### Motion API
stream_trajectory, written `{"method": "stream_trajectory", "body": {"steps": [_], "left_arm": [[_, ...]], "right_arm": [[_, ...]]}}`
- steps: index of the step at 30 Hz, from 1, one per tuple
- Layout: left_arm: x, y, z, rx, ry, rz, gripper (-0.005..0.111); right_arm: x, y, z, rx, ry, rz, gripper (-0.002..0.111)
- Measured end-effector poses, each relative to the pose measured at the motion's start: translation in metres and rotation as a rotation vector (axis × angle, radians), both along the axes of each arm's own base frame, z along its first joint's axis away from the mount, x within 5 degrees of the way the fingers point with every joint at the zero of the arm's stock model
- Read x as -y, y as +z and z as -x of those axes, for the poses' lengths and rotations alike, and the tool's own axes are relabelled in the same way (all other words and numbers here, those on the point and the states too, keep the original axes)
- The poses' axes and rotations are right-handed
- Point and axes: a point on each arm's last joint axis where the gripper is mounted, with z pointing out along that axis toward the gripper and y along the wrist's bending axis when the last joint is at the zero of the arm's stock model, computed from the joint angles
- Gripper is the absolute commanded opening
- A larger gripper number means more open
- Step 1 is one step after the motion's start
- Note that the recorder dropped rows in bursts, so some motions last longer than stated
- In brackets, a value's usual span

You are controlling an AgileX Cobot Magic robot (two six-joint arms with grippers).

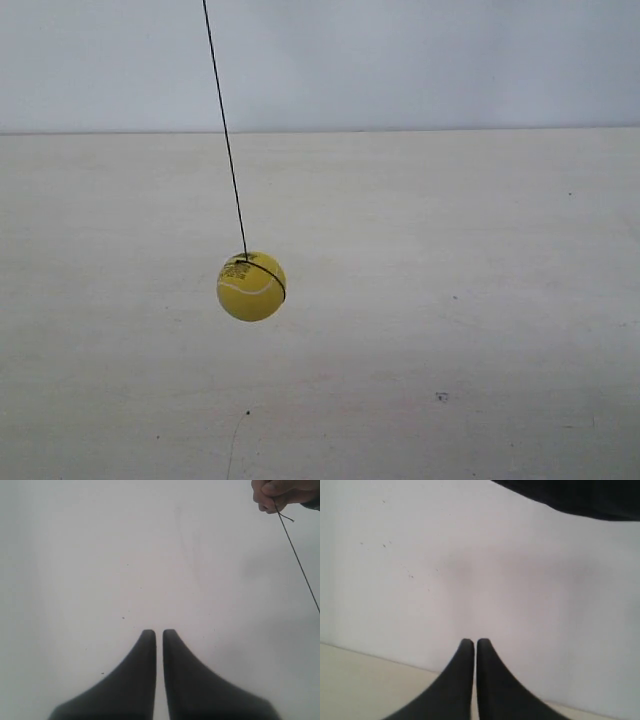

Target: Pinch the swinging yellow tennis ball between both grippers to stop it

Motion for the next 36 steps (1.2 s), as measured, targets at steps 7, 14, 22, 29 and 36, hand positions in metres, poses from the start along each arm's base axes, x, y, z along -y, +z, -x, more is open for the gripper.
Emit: {"method": "stream_trajectory", "body": {"steps": [7,14,22,29,36], "left_arm": [[0.0,0.0,0.0,0.0,0.0,0.0,0.005],[0.0,0.0,0.0,0.0,-0.002,-0.001,0.005],[0.0,0.0,0.0,0.0,-0.002,-0.001,0.005],[0.0,0.0,0.0,0.0,-0.002,-0.001,0.005],[0.0,0.0,0.0,0.0,-0.002,-0.001,0.005]], "right_arm": [[0.019,-0.026,0.043,0.133,-0.071,0.031,0.0],[0.018,-0.071,0.027,-0.014,-0.165,0.07,0.0],[0.02,-0.122,0.015,-0.183,-0.228,0.061,0.0],[0.021,-0.131,0.015,-0.263,-0.269,0.045,0.0],[0.021,-0.143,0.016,-0.385,-0.281,0.086,0.0]]}}
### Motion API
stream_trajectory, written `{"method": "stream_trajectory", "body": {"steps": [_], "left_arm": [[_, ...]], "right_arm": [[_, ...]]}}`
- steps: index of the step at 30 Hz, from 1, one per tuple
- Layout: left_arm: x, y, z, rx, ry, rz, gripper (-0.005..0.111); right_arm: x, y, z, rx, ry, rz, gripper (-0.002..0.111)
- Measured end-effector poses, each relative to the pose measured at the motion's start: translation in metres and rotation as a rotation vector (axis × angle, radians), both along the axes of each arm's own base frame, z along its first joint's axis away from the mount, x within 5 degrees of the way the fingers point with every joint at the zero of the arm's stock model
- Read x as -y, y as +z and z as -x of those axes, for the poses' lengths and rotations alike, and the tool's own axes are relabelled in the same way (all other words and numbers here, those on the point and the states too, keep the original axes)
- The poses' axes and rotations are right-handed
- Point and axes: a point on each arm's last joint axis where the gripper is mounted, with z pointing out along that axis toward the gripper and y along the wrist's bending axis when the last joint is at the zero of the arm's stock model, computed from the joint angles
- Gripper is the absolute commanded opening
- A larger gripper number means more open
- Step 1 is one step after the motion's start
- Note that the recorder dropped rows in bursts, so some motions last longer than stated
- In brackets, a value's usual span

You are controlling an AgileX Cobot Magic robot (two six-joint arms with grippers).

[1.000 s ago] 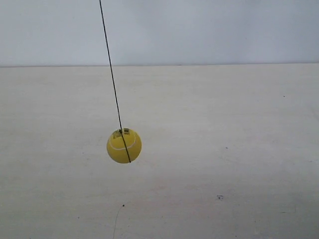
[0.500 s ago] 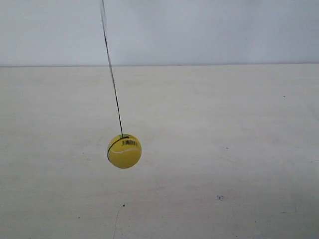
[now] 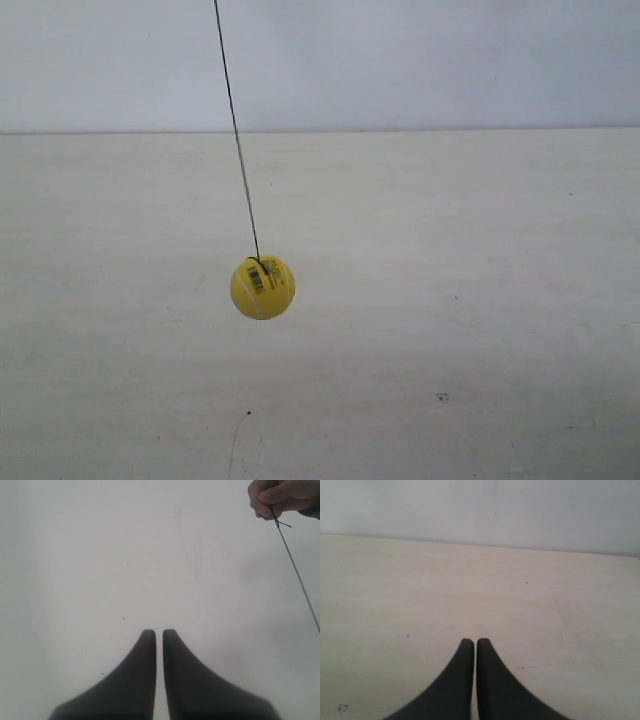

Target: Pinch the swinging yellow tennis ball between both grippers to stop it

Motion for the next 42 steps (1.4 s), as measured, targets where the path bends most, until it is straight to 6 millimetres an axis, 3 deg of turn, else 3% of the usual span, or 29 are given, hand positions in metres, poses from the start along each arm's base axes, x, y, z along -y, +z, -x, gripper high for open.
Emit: {"method": "stream_trajectory", "body": {"steps": [42], "left_arm": [[-0.0001,-0.0043,-0.0027,-0.012,0.01,-0.016,0.005]], "right_arm": [[-0.0008,-0.0053,0.0011,-0.056,0.003,-0.017,0.0]]}}
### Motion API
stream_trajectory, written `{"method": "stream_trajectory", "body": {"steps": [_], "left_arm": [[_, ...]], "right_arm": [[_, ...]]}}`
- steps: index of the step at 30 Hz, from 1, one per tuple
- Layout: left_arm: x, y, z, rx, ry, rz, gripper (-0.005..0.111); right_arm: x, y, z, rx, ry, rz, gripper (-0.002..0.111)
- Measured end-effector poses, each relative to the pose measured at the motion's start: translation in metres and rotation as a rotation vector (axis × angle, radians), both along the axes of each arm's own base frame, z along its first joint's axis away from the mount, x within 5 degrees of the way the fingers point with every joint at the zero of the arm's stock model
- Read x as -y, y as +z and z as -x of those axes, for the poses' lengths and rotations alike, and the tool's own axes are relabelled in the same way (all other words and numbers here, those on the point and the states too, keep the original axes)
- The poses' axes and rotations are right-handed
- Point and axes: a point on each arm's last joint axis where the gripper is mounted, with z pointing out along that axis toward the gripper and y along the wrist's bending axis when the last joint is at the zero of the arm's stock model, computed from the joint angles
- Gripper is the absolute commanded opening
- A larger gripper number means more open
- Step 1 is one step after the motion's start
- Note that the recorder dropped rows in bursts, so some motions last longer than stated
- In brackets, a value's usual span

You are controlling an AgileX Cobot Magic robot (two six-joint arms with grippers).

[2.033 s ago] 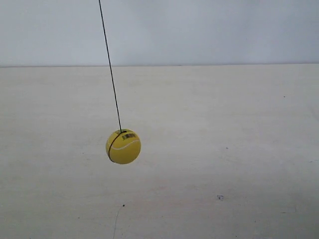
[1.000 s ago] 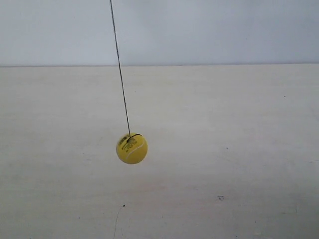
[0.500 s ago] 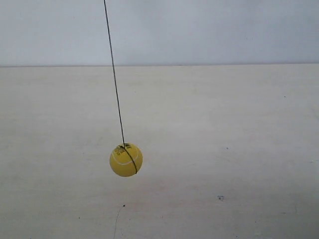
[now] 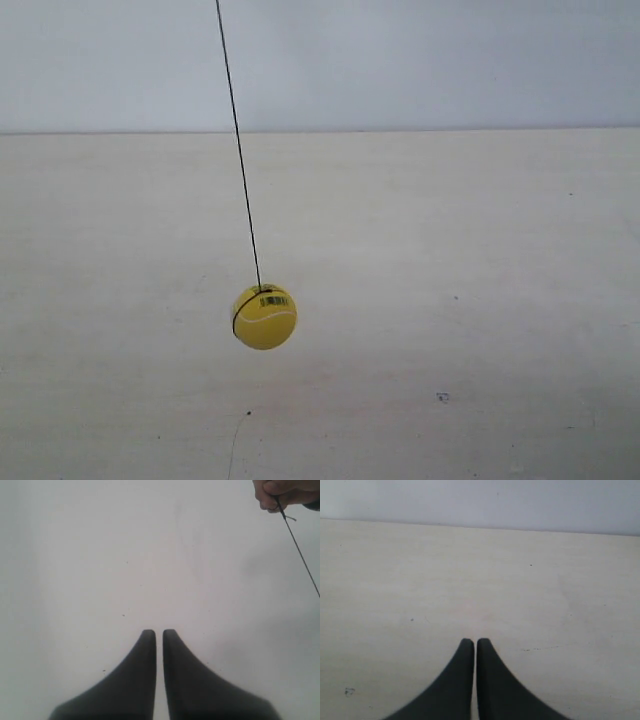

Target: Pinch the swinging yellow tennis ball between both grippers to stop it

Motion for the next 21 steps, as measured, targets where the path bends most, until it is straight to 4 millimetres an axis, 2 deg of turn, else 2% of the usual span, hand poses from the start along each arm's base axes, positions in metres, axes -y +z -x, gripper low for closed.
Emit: {"method": "stream_trajectory", "body": {"steps": [7,13,21], "left_arm": [[0.001,-0.033,-0.021,-0.045,0.056,-0.136,0.005],[-0.007,-0.066,-0.037,-0.05,0.093,-0.053,0.005],[-0.015,-0.123,-0.055,-0.296,0.144,0.025,0.005]], "right_arm": [[0.0,0.0,0.0,0.0,0.0,0.0,0.0],[0.0,0.0,0.0,0.0,0.0,0.0,0.0],[0.0,0.0,0.0,0.0,0.0,0.0,0.0]]}}
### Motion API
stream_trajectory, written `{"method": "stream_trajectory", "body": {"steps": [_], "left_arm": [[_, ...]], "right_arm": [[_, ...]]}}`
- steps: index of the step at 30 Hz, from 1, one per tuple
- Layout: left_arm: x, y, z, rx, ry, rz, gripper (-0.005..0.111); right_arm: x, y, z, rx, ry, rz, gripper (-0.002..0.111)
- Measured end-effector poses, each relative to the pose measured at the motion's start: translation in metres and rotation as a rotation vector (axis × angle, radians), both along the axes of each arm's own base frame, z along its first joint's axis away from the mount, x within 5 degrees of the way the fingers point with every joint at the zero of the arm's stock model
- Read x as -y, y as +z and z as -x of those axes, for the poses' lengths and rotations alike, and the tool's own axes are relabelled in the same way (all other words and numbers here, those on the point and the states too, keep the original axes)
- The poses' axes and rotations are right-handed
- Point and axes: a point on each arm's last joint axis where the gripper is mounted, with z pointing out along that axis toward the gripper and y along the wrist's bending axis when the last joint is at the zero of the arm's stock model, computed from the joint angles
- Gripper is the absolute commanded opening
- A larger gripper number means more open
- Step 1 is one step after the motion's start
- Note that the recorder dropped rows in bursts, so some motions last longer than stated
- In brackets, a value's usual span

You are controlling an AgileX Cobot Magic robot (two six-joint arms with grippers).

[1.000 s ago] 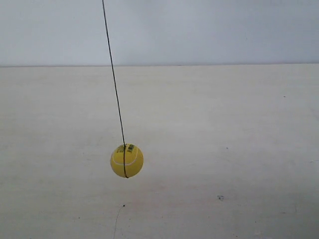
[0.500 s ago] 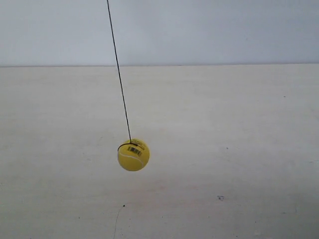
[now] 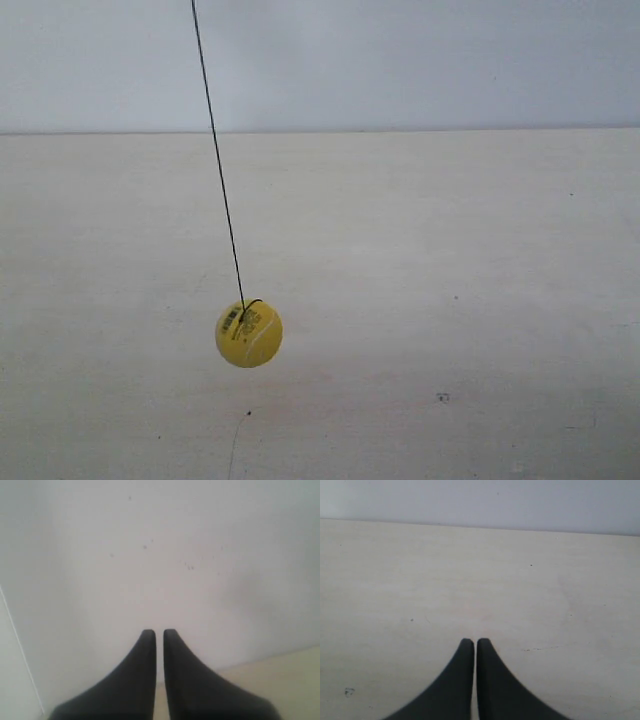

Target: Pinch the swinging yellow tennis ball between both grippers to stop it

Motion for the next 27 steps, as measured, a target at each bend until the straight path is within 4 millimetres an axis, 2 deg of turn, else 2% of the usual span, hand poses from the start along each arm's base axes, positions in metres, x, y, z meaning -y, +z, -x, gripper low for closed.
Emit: {"method": "stream_trajectory", "body": {"steps": [3,16,27], "left_arm": [[-0.002,-0.013,-0.002,-0.072,0.018,0.013,0.005],[-0.007,-0.041,-0.003,-0.374,0.077,0.065,0.005],[-0.007,-0.048,-0.001,-0.45,0.071,0.135,0.005]], "right_arm": [[0.0,0.0,0.0,0.0,0.0,0.0,0.0],[0.0,0.0,0.0,0.0,0.0,0.0,0.0],[0.0,0.0,0.0,0.0,0.0,0.0,0.0]]}}
